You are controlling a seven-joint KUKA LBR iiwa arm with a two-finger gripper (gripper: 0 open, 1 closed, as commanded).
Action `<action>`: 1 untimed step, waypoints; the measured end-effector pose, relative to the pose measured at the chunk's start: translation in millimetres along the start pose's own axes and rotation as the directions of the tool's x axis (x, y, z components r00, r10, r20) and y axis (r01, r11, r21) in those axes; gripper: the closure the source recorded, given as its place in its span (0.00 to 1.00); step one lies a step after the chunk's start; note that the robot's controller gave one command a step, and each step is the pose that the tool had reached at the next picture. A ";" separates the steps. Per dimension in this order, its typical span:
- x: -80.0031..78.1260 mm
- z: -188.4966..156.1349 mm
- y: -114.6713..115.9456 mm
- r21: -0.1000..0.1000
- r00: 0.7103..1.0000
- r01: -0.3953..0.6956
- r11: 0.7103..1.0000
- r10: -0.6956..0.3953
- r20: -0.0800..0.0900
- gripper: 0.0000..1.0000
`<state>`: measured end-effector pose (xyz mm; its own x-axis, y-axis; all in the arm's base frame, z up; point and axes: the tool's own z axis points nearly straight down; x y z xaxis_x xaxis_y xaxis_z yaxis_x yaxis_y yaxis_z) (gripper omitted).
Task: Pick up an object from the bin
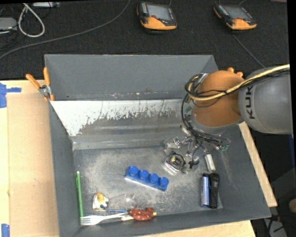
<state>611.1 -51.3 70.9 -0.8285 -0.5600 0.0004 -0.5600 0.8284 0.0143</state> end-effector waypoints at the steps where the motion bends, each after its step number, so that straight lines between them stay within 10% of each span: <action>1: 12.7 -69.8 6.2 -0.005 1.000 -0.012 1.000 0.012 -0.007 1.00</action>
Offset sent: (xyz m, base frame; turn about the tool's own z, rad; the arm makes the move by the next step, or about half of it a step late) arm -0.0168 0.0126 0.1089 0.0014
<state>597.7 -54.1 140.8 -0.8352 -0.5498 0.0073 -0.5496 0.8352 0.0195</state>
